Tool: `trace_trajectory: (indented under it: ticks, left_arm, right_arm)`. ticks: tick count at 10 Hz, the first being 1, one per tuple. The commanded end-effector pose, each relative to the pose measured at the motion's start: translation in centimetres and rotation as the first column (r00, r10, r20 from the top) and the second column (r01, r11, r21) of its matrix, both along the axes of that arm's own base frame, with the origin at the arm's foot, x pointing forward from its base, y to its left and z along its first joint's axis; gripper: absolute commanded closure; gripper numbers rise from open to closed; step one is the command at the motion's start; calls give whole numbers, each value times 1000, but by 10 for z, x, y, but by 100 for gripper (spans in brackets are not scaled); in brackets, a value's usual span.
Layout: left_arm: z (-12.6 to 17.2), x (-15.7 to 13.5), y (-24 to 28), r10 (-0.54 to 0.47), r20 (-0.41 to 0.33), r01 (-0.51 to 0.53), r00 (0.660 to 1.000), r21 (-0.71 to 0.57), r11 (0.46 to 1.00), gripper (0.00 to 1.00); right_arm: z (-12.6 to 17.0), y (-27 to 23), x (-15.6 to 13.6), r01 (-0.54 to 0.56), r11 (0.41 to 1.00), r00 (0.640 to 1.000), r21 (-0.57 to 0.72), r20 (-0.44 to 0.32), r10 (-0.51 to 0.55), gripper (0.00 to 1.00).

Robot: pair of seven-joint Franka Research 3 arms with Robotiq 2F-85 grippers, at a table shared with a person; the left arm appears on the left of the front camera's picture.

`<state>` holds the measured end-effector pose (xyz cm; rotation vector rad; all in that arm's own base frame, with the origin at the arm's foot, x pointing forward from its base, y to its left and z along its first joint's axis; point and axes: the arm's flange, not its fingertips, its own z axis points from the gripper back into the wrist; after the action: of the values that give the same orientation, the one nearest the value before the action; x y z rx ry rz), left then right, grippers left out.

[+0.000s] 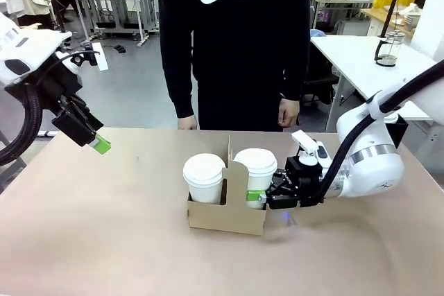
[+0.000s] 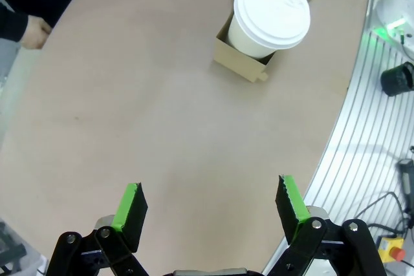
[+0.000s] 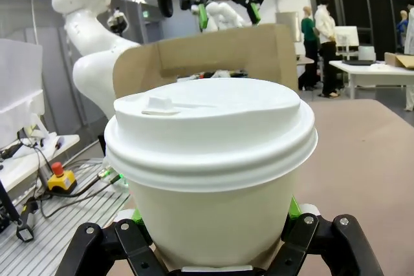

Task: Pour a drink into a cup and package it in a carrier.
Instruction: Insert the held 600 ml Paper Cup into the Cup Carrier.

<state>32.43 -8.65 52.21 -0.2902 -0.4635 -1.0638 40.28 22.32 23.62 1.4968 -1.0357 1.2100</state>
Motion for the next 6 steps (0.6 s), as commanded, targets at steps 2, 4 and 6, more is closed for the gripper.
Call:
trace_trajectory:
  ticks: [2,4,6]
  left_arm:
    - [1,-1,1,-12,3,12,1000,-2,1000,0]
    - [1,-1,1,-12,3,12,1000,-2,1000,0]
    - [1,-1,1,-12,3,12,1000,-2,1000,0]
  right_arm:
    - [4,1,4,-26,999,996,-18,81,28,0]
    - [21,-8,-1,-37,997,992,-63,115,44,0]
    - [42,-28,0,1,985,991,-174,134,23,0]
